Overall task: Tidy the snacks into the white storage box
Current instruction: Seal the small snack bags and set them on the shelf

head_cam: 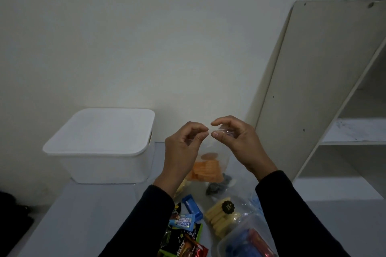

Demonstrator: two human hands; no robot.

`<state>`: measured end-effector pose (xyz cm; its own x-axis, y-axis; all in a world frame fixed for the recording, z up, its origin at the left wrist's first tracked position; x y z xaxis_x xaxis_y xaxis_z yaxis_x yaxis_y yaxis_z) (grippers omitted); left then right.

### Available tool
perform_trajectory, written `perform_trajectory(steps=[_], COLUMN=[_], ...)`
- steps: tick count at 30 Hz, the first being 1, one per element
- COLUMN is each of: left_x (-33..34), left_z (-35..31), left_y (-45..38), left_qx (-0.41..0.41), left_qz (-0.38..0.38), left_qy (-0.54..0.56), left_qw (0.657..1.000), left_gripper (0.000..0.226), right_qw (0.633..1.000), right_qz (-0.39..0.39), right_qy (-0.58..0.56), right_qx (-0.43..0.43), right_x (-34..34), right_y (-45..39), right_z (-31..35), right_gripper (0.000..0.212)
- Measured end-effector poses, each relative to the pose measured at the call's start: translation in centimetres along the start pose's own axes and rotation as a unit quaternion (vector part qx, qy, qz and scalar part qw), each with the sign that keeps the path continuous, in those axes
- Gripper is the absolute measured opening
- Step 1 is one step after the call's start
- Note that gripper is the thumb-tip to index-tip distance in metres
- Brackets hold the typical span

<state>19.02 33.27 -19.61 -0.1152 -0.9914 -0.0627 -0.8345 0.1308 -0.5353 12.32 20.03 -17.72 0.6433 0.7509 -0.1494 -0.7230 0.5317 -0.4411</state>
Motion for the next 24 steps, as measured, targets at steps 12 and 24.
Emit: perform_trajectory(steps=[12,24], left_x=[-2.3,-1.4], left_z=[0.6,6.3], left_y=[-0.7,-1.7], left_qx=[-0.032,-0.005], left_qz=[-0.044,0.104], left_qy=[0.027,-0.018], left_qw=[0.998,0.994], left_gripper=[0.024,0.036], right_qw=[0.998,0.993], right_qz=[0.037,-0.029], right_qy=[0.056,0.094], right_qx=[-0.019,0.068], right_x=[1.8,3.5], right_y=[1.8,-0.6], right_z=[0.9,-4.7], right_gripper=[0.046,0.027])
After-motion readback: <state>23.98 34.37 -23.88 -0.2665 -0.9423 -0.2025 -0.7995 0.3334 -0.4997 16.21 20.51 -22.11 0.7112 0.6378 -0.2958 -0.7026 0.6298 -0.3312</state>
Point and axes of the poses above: each hand's wrist, its own y-axis away from the middle knuckle, its own x-axis out of the palm, z = x × y, the point moved 4 cm from there along -y, towards the middle knuckle, and after that the axes turned 14 degrees about -z, right-handed, at the moved point
